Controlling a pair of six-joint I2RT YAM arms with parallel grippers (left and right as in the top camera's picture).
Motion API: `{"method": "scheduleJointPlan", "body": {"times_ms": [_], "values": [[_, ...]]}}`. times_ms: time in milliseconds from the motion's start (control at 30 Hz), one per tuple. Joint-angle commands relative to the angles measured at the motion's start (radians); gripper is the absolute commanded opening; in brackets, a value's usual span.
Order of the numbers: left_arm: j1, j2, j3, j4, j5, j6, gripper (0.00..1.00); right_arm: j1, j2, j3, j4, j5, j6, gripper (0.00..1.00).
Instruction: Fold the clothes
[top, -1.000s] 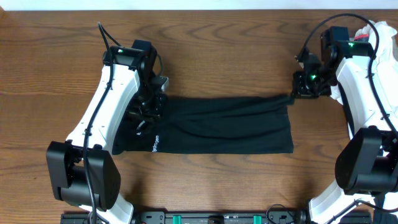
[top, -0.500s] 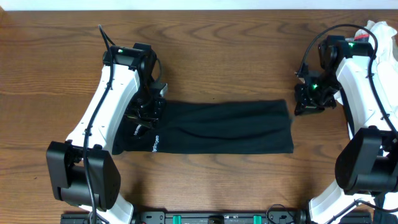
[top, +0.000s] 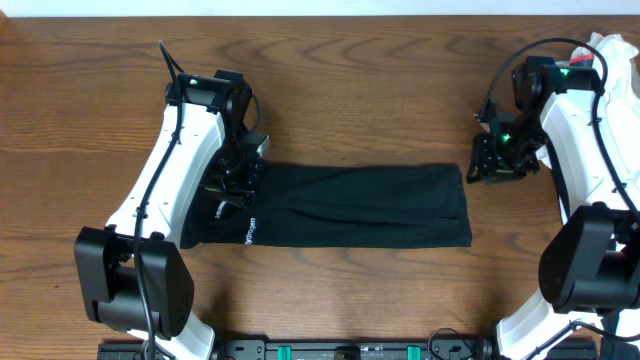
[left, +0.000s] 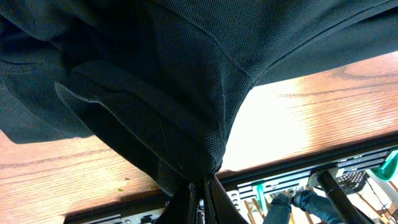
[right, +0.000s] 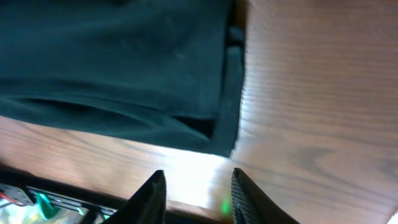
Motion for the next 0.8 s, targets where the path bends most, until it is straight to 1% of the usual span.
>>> {"method": "scheduleJointPlan", "body": {"times_ms": [0, 100, 167, 200, 267, 400, 667, 733, 767], "values": [[0.004, -0.005, 0.013, -0.006, -0.013, -0.013, 0.07, 0.055, 0.001, -0.040, 0.031, -0.067, -0.002, 0.38], [0.004, -0.005, 0.013, -0.006, -0.013, -0.013, 0.07, 0.101, 0.001, -0.125, 0.106, -0.053, 0.023, 0.41], [0.004, -0.005, 0.013, -0.006, -0.013, -0.013, 0.08, 0.117, 0.001, -0.193, 0.164, -0.043, 0.069, 0.36], [0.004, -0.005, 0.013, -0.006, -0.013, -0.013, 0.08, 0.121, 0.001, -0.235, 0.190, -0.032, 0.103, 0.35], [0.004, -0.005, 0.013, -0.006, -0.013, -0.013, 0.08, 0.122, 0.001, -0.298, 0.216, -0.029, 0.133, 0.41], [0.004, -0.005, 0.013, -0.003, -0.013, -0.013, 0.08, 0.122, 0.001, -0.393, 0.264, -0.030, 0.149, 0.41], [0.004, -0.005, 0.013, 0.002, -0.013, -0.013, 0.08, 0.122, 0.001, -0.435, 0.309, -0.029, 0.177, 0.41], [0.004, -0.005, 0.013, 0.002, -0.013, -0.013, 0.08, 0.121, 0.001, -0.435, 0.326, -0.027, 0.203, 0.46], [0.004, -0.005, 0.013, 0.002, -0.013, -0.013, 0.08, 0.119, 0.001, -0.435, 0.338, -0.025, 0.218, 0.50]]}}
